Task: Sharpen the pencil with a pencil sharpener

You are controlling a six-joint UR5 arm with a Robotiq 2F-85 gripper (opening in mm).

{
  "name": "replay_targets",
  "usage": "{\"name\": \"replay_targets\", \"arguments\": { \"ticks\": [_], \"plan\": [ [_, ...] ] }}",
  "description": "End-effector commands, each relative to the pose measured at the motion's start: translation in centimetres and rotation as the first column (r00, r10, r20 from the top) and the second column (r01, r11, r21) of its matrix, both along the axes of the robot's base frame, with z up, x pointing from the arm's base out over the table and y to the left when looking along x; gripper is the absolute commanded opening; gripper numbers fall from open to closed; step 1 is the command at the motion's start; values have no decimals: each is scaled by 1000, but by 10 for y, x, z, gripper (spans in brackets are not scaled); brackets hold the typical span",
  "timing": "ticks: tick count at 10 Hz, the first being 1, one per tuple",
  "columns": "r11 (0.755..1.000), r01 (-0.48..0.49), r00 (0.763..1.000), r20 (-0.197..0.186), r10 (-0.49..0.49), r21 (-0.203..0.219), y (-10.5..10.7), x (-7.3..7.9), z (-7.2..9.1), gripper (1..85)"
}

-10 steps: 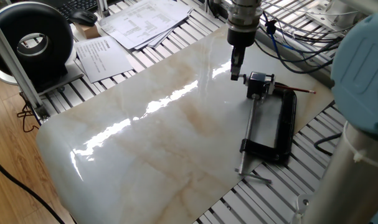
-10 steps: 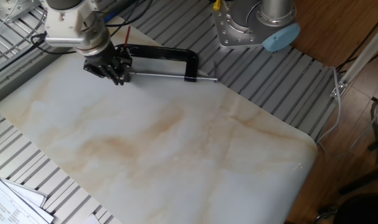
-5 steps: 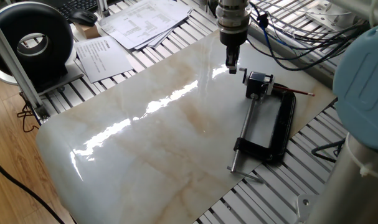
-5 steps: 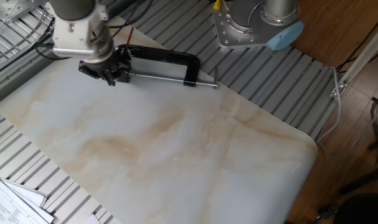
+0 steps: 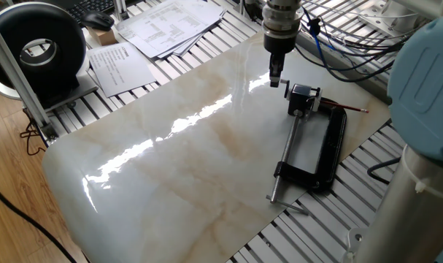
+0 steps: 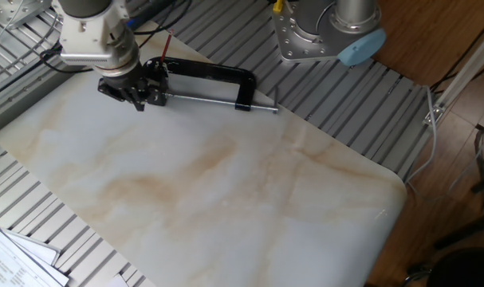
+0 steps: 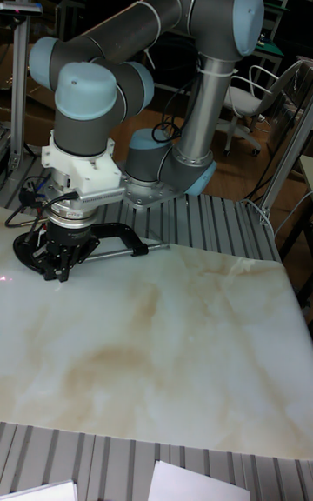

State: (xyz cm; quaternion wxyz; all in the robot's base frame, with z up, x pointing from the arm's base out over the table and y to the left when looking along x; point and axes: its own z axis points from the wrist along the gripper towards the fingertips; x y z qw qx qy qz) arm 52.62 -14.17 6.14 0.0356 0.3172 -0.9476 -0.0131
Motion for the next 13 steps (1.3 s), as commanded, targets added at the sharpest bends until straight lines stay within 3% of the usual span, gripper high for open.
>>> {"name": "replay_targets", "arguments": {
  "ticks": [1,3,8,11,13],
  "plan": [
    [1000,-12,1000,15,12,11,-3,4,1,13],
    [999,-43,999,23,44,-33,-8,9,4,13],
    [999,26,1000,13,-25,-34,38,3,30,13],
    [999,50,999,11,-50,-3,55,-7,23,13],
    [1000,24,1000,11,-24,1,37,-14,10,13]
  ]
}}
